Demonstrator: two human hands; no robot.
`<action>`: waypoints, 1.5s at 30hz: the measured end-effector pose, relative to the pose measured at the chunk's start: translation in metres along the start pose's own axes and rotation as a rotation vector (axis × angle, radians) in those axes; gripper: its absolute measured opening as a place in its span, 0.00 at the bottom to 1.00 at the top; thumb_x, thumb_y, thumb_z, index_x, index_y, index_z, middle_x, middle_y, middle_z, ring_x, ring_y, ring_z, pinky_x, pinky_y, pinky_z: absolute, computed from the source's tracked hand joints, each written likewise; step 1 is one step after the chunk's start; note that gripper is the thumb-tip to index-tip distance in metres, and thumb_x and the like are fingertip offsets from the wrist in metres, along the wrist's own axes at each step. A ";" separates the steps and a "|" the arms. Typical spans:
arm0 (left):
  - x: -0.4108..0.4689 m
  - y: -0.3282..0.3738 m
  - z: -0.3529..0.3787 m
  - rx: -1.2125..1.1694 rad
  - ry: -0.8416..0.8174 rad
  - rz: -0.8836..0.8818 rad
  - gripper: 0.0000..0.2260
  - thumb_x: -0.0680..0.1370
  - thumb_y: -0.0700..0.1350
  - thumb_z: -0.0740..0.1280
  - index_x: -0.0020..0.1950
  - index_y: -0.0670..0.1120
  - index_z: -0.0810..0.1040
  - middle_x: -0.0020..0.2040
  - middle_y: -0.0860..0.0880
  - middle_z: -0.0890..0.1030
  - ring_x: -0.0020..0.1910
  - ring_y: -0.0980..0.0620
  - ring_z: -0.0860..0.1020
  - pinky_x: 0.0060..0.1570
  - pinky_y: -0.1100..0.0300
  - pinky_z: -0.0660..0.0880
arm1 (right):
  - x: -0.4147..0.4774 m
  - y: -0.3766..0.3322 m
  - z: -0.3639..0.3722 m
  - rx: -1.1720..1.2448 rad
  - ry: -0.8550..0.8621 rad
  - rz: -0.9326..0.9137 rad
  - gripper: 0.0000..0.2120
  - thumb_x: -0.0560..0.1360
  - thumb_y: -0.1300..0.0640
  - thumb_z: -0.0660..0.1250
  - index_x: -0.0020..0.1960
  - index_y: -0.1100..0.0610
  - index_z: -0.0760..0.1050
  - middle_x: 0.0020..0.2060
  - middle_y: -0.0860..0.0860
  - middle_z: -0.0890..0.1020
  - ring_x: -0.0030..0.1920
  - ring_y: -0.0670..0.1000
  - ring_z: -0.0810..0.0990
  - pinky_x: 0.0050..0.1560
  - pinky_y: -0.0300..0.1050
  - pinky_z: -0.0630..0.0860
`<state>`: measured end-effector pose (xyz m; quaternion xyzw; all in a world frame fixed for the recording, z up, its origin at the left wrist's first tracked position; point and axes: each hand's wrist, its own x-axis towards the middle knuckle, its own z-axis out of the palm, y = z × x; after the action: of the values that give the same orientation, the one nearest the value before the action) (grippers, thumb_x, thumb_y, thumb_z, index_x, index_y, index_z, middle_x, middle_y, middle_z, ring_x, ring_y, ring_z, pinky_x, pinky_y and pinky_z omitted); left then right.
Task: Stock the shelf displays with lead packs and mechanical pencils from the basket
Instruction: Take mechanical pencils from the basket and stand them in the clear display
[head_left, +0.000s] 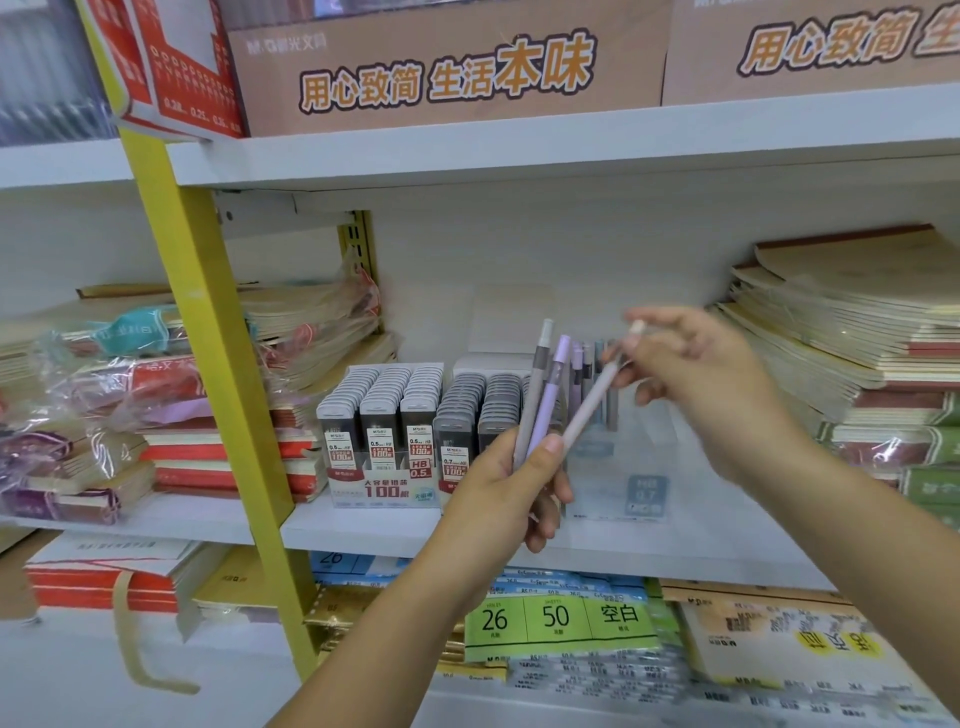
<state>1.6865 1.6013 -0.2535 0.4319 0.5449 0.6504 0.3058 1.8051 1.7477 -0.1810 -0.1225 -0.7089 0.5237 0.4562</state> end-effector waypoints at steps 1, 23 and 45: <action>0.000 0.000 -0.002 0.008 0.018 -0.007 0.09 0.83 0.52 0.62 0.56 0.49 0.77 0.34 0.53 0.79 0.26 0.55 0.70 0.26 0.63 0.68 | 0.007 -0.002 -0.009 -0.001 0.054 -0.041 0.08 0.78 0.64 0.64 0.54 0.53 0.74 0.40 0.51 0.86 0.36 0.48 0.83 0.31 0.36 0.76; -0.002 -0.008 -0.009 0.015 0.055 -0.026 0.11 0.82 0.52 0.61 0.57 0.46 0.76 0.31 0.55 0.73 0.24 0.58 0.64 0.24 0.66 0.62 | 0.051 0.040 -0.033 -0.982 -0.035 -0.348 0.07 0.77 0.56 0.67 0.54 0.54 0.72 0.44 0.50 0.83 0.44 0.50 0.79 0.40 0.41 0.67; -0.005 -0.004 -0.008 0.036 0.055 -0.025 0.12 0.83 0.51 0.62 0.59 0.45 0.76 0.31 0.55 0.73 0.25 0.58 0.64 0.26 0.64 0.61 | 0.066 0.053 -0.030 -0.952 -0.005 -0.068 0.06 0.74 0.56 0.71 0.50 0.51 0.80 0.49 0.53 0.73 0.54 0.54 0.73 0.51 0.44 0.67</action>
<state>1.6814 1.5949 -0.2591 0.4124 0.5701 0.6482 0.2911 1.7756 1.8322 -0.1910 -0.2935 -0.8747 0.1259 0.3645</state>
